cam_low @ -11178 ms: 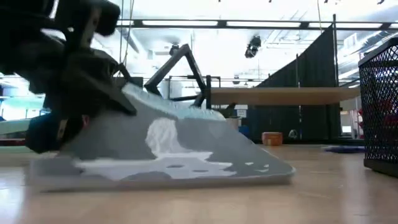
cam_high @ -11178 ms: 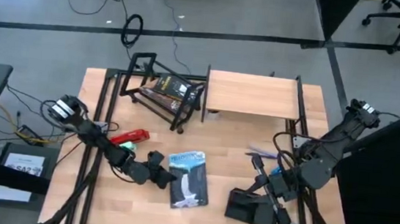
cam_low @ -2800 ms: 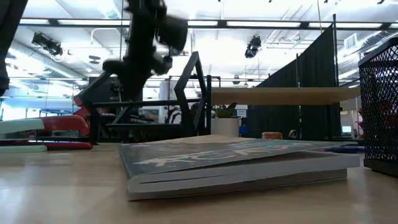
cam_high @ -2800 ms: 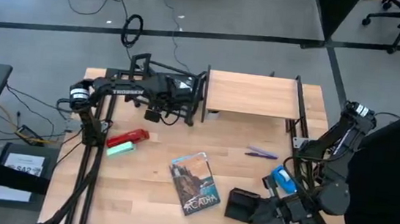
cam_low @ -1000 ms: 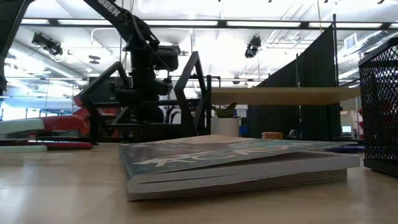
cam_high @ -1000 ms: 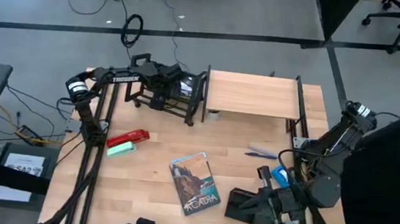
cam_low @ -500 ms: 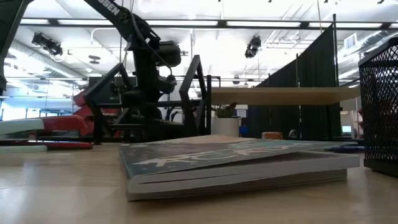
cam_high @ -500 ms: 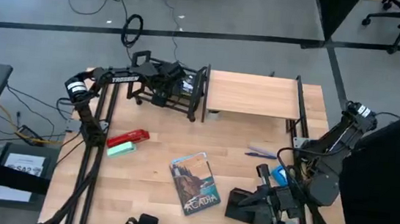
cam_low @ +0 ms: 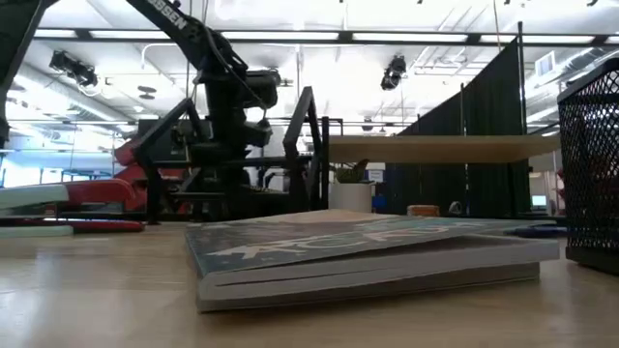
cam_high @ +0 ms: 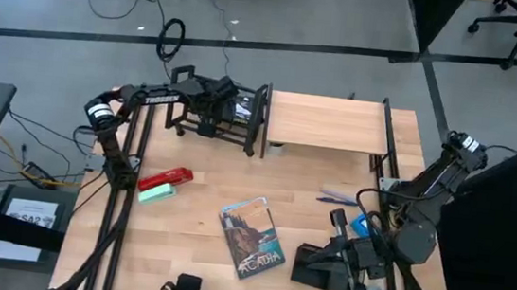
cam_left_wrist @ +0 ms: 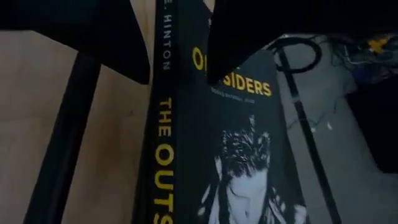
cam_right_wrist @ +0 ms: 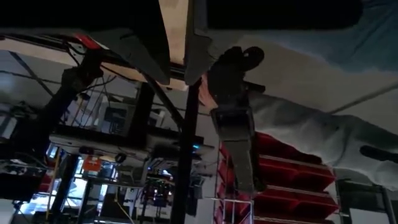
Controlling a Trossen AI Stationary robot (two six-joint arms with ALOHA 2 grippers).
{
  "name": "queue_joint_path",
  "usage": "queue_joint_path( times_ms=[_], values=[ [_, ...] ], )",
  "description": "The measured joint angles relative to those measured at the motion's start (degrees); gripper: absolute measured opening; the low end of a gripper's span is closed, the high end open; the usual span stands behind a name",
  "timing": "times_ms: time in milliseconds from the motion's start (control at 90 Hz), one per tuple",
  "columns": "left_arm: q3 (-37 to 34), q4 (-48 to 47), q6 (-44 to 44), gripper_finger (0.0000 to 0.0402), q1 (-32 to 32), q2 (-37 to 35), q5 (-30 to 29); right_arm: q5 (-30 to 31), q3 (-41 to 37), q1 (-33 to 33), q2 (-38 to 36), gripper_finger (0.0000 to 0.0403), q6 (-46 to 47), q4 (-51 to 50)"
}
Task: Stock shelves
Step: Remove the black book from the black bookshelf
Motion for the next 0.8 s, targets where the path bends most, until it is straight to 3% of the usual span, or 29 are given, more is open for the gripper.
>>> queue_joint_path(
  times_ms=[122, 244, 411, 611, 800],
  values=[
    [0.0, -0.3, -2.2, 0.0096, 0.0, 0.5, -1.1, 0.0, 0.0, 0.0, 0.0, 0.0021, 0.0, 0.0],
    [0.0, 0.1, -3.0, 0.0028, -0.1, 0.5, -3.2, 0.0, 0.0, 0.0, 0.0, 0.0021, 0.1, 0.0],
    [-0.1, 0.5, -5.3, 0.0024, -1.4, -0.4, -7.7, 0.0, 0.0, 0.0, 0.0, 0.0021, 1.2, 0.1],
    [4.0, 0.0, -5.3, 0.0024, -7.1, -3.9, -21.2, 0.0, 0.0, 0.1, 0.0, 0.0021, 1.6, 0.1],
    [10.6, -2.1, -5.3, 0.0024, -13.1, -8.6, -39.5, 0.0, 0.0, 0.7, 0.0, 0.0021, 5.4, 0.1]
  ],
)
